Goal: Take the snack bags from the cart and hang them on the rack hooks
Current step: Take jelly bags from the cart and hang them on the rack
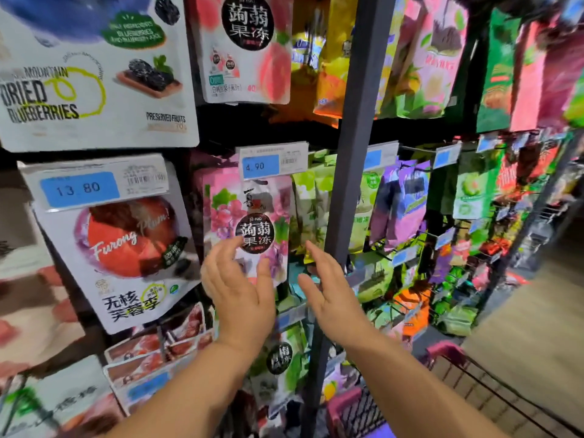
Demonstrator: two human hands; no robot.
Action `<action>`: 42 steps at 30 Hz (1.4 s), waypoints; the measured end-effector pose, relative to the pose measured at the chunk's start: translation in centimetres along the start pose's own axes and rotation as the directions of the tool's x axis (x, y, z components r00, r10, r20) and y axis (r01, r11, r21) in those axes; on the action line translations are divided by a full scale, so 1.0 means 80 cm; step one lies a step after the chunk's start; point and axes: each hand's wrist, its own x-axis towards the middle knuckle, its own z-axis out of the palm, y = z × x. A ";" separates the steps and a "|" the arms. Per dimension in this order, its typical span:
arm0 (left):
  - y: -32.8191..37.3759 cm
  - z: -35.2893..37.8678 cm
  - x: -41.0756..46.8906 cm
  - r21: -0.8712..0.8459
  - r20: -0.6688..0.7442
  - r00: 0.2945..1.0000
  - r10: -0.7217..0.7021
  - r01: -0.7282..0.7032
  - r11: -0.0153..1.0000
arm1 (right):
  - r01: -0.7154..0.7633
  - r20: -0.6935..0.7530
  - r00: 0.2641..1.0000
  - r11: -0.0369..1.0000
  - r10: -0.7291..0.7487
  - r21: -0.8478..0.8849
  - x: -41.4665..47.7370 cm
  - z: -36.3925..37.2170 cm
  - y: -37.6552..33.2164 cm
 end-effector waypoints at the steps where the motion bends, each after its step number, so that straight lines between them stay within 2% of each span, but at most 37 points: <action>1: 0.009 0.003 -0.013 -0.020 0.028 0.999 0.030 -0.029 0.999 | -0.028 -0.015 1.000 1.000 0.028 -0.002 -0.014 -0.006 0.006; 4: 0.039 0.021 -0.063 -0.140 0.249 0.968 0.033 0.002 0.990 | -0.140 -0.061 0.988 0.990 0.140 -0.009 -0.065 -0.027 0.038; 7: 0.063 0.046 -0.129 -0.206 0.473 0.881 0.027 0.081 0.975 | -0.233 -0.133 0.966 0.970 0.224 -0.062 -0.129 -0.053 0.079; 9: 0.078 0.063 -0.176 -0.178 0.604 0.797 -0.009 0.146 0.973 | -0.344 -0.179 0.928 0.936 0.326 -0.077 -0.175 -0.070 0.108; 11: 0.090 0.075 -0.225 -0.109 0.761 0.646 -0.051 0.205 0.973 | -0.448 -0.240 0.875 0.891 0.421 -0.070 -0.226 -0.088 0.133; 14: 0.095 0.078 -0.308 -0.009 0.948 0.310 -0.068 0.241 0.971 | -0.622 -0.295 0.761 0.779 0.577 -0.083 -0.320 -0.106 0.172; 16: 0.096 0.069 -0.358 0.012 0.990 0.132 -0.041 0.216 0.976 | -0.745 -0.278 0.656 0.661 0.701 -0.091 -0.394 -0.114 0.197; 18: 0.092 0.059 -0.388 0.027 0.999 0.022 -0.030 0.144 0.989 | -0.815 -0.277 0.573 0.571 0.771 -0.098 -0.455 -0.116 0.211; 21: 0.090 0.056 -0.409 -0.030 0.995 -0.102 0.023 -0.073 0.997 | -0.900 -0.369 0.429 0.424 0.824 -0.099 -0.517 -0.126 0.202; 23: 0.088 0.060 -0.412 -0.058 0.989 -0.145 0.038 -0.137 0.989 | -0.934 -0.418 0.356 0.298 0.836 -0.198 -0.549 -0.131 0.199; 25: 0.087 0.063 -0.415 -0.065 0.987 -0.158 0.038 -0.171 0.983 | -0.957 -0.499 0.271 0.175 0.823 -0.231 -0.569 -0.132 0.197; 27: 0.088 0.064 -0.416 -0.063 0.988 -0.154 0.033 -0.196 0.979 | -0.984 -0.578 0.155 0.077 0.801 -0.158 -0.579 -0.129 0.196; 30: 0.091 0.063 -0.415 -0.072 0.986 -0.161 0.035 -0.227 0.971 | -0.997 -0.639 -0.069 -0.073 0.766 0.021 -0.587 -0.128 0.202; 32: 0.095 0.062 -0.413 -0.068 0.984 -0.177 0.025 -0.243 0.968 | -0.980 -0.651 -0.188 -0.095 0.735 0.174 -0.586 -0.131 0.202; 33: 0.097 0.062 -0.412 -0.066 0.983 -0.184 0.020 -0.245 0.967 | -0.958 -0.637 -0.235 -0.063 0.734 0.281 -0.586 -0.133 0.204; 36: 0.100 0.060 -0.408 -0.059 0.979 -0.206 0.005 -0.260 0.964 | -0.799 -0.495 -0.368 0.004 0.787 0.602 -0.586 -0.138 0.206; 37: 0.101 0.059 -0.407 -0.062 0.977 -0.213 0.005 -0.265 0.962 | -0.758 -0.456 -0.386 0.007 0.802 0.652 -0.586 -0.139 0.205; 38: 0.102 0.059 -0.406 -0.067 0.976 -0.219 0.007 -0.268 0.961 | -0.727 -0.430 -0.373 0.029 0.822 0.687 -0.585 -0.138 0.204; 40: 0.107 0.057 -0.403 -0.073 0.975 -0.224 0.011 -0.269 0.960 | -0.654 -0.405 -0.281 0.135 0.870 0.744 -0.580 -0.137 0.197; 42: 0.110 0.055 -0.400 -0.085 0.975 -0.223 0.025 -0.262 0.961 | -0.504 -0.339 -0.142 0.227 0.930 0.833 -0.558 -0.136 0.180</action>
